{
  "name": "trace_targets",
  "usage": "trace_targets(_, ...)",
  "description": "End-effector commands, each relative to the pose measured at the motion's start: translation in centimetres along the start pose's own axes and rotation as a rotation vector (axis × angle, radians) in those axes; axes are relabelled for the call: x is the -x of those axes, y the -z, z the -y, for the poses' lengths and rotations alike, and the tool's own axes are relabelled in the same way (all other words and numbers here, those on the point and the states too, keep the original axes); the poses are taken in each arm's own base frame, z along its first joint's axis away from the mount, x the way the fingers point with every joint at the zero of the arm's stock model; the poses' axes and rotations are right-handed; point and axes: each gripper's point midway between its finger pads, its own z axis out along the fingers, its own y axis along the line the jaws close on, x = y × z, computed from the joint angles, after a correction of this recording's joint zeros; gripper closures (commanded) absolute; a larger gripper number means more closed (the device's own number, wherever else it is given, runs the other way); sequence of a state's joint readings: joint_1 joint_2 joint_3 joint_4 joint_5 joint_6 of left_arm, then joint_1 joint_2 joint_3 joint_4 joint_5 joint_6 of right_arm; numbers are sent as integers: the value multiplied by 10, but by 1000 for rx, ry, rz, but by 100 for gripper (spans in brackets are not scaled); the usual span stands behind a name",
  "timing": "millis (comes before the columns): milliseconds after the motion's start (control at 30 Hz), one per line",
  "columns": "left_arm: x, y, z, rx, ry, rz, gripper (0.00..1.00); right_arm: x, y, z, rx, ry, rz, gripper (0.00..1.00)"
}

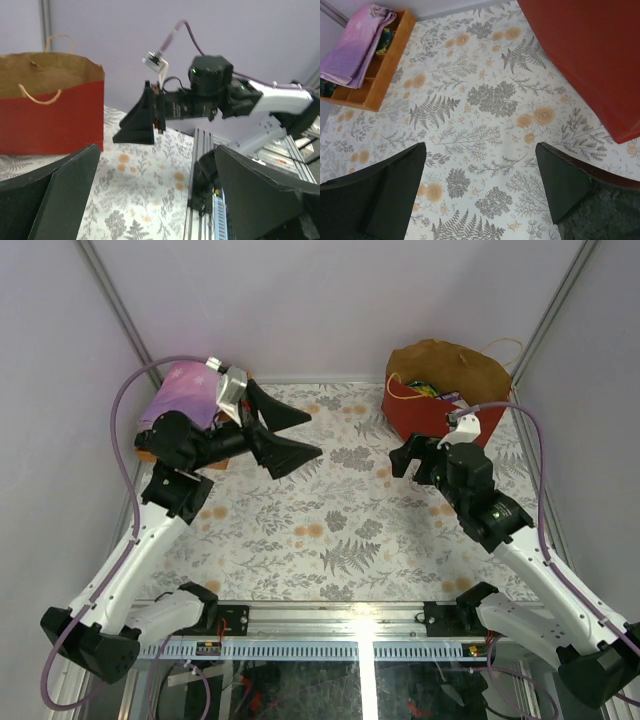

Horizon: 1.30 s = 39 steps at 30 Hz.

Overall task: Take the snacks out of the paper bag
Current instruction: Adjust the paper bag at the center of the board.

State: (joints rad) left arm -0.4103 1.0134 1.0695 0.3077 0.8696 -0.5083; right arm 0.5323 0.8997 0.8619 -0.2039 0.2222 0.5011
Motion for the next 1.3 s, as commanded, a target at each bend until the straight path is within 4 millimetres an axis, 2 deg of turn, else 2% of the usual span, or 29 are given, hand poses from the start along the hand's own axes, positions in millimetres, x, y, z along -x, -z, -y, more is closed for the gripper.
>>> trace_targets(0,14,-12,-37,197,30,-12,1,45,6,-21,73,9,121,1)
trace_targets(167,25,-5,-101,534,75,55,1,71,12,-28,108,63,219,1)
trace_targets(267,24,-2,-127,650,125,83,0,82,16,-28,107,76,273,1)
trace_targets(333,15,-10,-143,687,167,71,0,87,20,-25,98,70,304,1)
trace_targets(433,1,-36,-166,745,217,28,0,94,25,-19,69,56,344,1)
trace_targets(533,-23,-64,-196,837,284,-60,0,99,30,-8,11,49,368,1)
trace_targets(667,-43,-100,-237,920,335,-117,0,99,41,18,-115,60,372,1)
trace_targets(767,-58,-126,-259,942,339,-164,0,98,56,41,-216,48,405,1)
trace_targets(900,-85,-144,-279,971,330,-206,0,99,73,60,-286,48,450,1)
trace_targets(1000,-111,-153,-284,958,356,-240,1,99,80,66,-309,59,460,1)
trace_targets(1133,-123,-165,-275,875,390,-241,8,97,79,68,-320,80,450,1)
trace_targets(1267,-127,-164,-271,862,388,-249,21,94,73,67,-321,91,434,1)
